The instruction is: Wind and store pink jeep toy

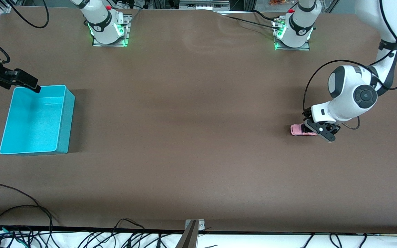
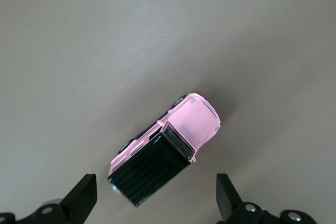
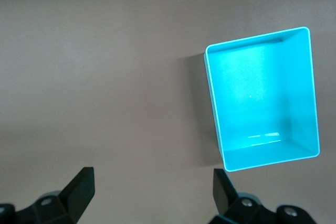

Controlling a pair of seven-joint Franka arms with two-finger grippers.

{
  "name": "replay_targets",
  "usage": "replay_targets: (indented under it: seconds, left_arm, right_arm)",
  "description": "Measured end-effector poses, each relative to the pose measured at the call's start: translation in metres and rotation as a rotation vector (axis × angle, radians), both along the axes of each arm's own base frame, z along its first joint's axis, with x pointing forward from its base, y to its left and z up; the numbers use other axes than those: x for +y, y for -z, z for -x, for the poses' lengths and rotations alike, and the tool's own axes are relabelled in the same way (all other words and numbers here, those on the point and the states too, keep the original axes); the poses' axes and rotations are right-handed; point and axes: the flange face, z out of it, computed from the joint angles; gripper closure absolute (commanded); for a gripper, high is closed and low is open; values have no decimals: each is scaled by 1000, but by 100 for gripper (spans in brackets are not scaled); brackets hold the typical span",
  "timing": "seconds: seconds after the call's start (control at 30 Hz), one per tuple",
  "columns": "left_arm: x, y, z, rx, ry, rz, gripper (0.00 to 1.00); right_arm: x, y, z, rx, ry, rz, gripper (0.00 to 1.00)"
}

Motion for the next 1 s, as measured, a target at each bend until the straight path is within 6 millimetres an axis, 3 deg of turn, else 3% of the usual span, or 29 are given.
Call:
replay_targets:
  seconds: [0.17,0.37,0.57,1.0]
  left_arm:
    - [1,14,6,9,200,13,0]
    - [2,13,6,10,495,30,0]
    - [2,13,6,15,681,41,0]
    - [2,19,6,14,826,59,0]
  right_arm:
    - [0,0,0,0,0,0,0]
    - [0,0,0,0,1,0,0]
    - [0,5,-3,5,1,0,0]
    - [6,11,-11,-15,4,-56,0]
